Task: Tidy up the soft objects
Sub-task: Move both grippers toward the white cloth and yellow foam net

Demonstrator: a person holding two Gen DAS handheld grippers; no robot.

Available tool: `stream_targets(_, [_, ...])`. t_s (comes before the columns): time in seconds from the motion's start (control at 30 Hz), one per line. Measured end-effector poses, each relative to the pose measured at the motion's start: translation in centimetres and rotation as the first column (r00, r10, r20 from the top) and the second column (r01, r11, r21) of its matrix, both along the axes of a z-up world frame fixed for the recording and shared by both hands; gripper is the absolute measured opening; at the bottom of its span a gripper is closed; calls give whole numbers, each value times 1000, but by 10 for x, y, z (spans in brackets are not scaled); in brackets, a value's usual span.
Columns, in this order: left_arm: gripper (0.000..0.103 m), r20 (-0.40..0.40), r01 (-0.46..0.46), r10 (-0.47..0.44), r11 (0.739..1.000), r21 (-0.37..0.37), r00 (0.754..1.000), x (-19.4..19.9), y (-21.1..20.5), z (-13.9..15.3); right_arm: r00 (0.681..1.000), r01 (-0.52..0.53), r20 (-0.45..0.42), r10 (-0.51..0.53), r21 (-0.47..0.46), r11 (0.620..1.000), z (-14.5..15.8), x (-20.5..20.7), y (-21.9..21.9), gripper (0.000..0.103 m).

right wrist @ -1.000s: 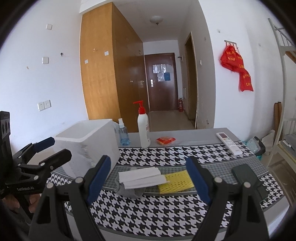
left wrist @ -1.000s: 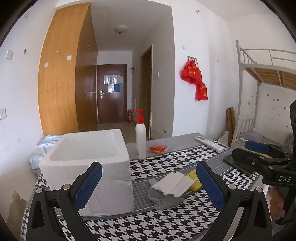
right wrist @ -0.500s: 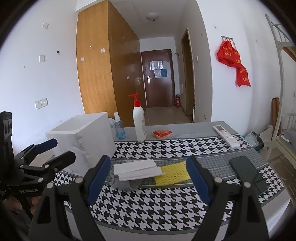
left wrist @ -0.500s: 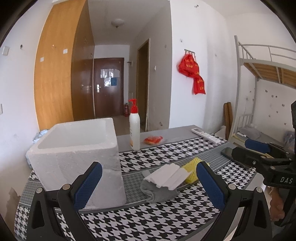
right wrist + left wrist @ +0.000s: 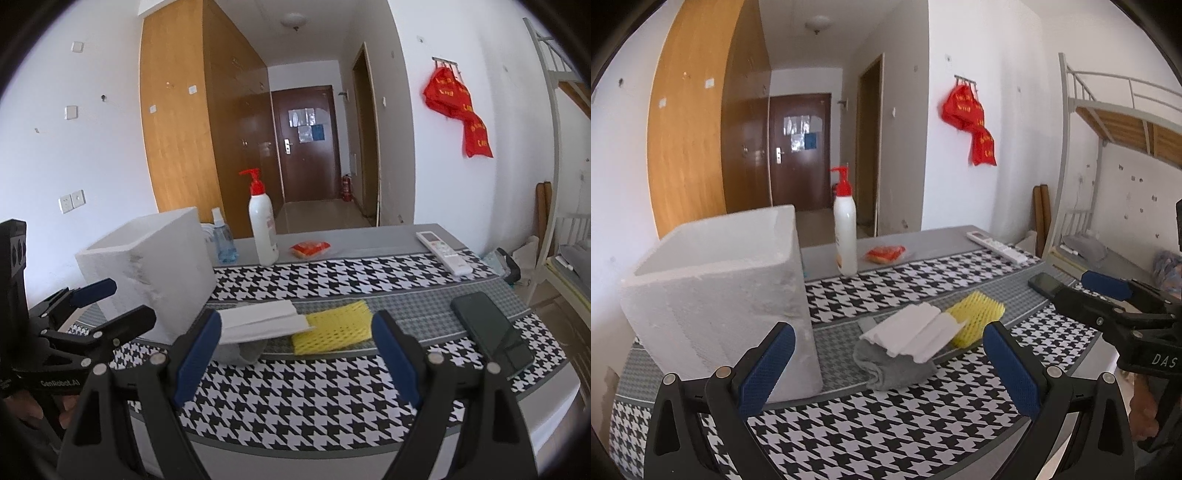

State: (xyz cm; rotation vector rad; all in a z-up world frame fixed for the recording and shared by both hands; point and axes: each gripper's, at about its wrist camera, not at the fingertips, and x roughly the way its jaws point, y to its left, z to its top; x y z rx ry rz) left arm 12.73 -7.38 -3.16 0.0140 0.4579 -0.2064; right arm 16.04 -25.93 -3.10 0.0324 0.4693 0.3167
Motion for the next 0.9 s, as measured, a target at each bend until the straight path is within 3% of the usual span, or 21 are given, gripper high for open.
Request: stream_targets(0.9, [102, -95, 45, -36, 995, 94, 995, 38, -38, -17, 995, 34, -90, -30, 49, 998, -29, 36, -31, 87])
